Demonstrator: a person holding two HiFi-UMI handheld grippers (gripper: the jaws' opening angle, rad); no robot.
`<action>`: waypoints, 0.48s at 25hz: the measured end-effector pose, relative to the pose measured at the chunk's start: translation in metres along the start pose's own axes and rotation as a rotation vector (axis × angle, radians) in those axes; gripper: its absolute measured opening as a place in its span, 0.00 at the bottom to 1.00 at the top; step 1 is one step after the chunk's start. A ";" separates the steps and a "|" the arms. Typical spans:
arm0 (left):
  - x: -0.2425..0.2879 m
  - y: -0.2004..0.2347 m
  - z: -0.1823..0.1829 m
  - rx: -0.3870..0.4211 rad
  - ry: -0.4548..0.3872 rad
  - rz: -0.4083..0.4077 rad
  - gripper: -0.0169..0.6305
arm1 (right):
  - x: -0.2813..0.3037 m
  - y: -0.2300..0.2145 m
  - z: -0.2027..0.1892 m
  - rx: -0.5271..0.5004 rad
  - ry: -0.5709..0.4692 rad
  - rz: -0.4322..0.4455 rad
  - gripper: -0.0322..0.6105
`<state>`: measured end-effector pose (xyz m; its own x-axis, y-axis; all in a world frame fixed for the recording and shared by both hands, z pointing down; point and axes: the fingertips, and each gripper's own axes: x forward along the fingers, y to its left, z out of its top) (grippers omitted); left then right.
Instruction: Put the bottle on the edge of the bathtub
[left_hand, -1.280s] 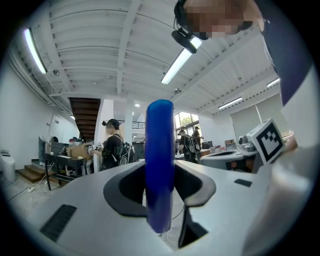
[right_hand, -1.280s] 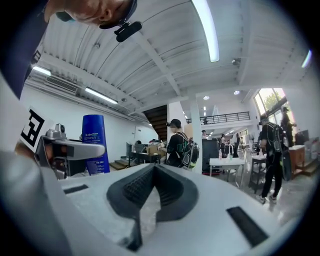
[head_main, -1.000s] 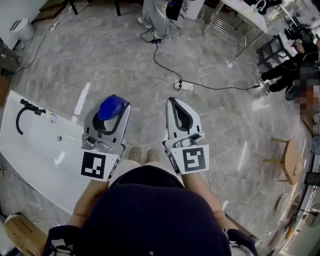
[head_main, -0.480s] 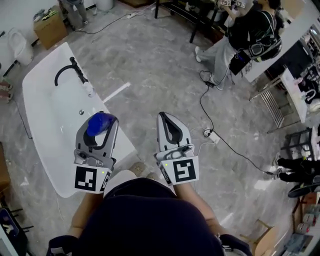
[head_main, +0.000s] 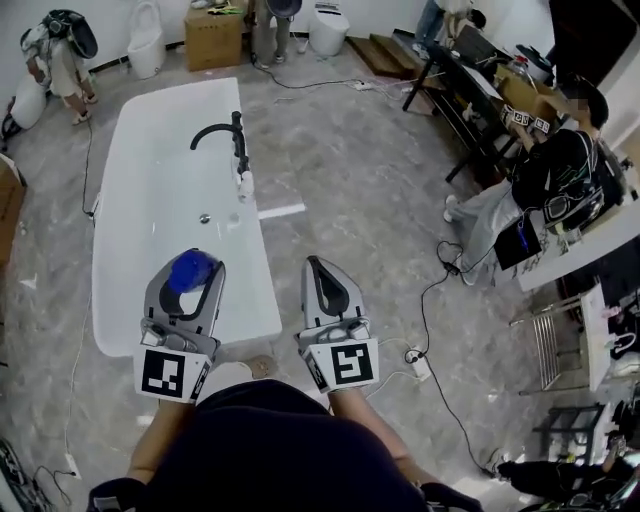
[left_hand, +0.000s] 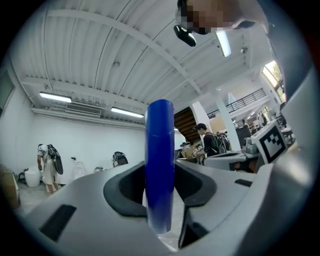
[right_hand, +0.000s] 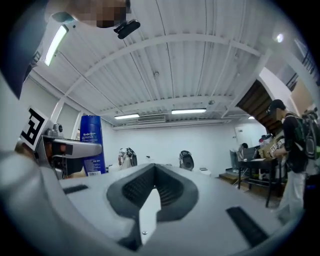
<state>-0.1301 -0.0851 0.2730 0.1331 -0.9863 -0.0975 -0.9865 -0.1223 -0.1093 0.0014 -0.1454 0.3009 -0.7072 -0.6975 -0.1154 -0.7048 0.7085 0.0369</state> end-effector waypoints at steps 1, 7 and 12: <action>-0.006 0.008 -0.001 0.000 0.003 0.018 0.26 | 0.004 0.009 -0.001 0.001 0.003 0.016 0.05; -0.032 0.031 -0.005 -0.003 -0.010 0.057 0.26 | 0.011 0.043 -0.005 -0.016 0.026 0.062 0.05; -0.018 0.027 -0.007 -0.007 0.004 0.025 0.26 | 0.014 0.033 -0.006 -0.023 0.044 0.048 0.05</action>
<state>-0.1601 -0.0715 0.2792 0.1080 -0.9895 -0.0964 -0.9901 -0.0983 -0.0998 -0.0325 -0.1322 0.3060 -0.7419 -0.6670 -0.0688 -0.6705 0.7391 0.0645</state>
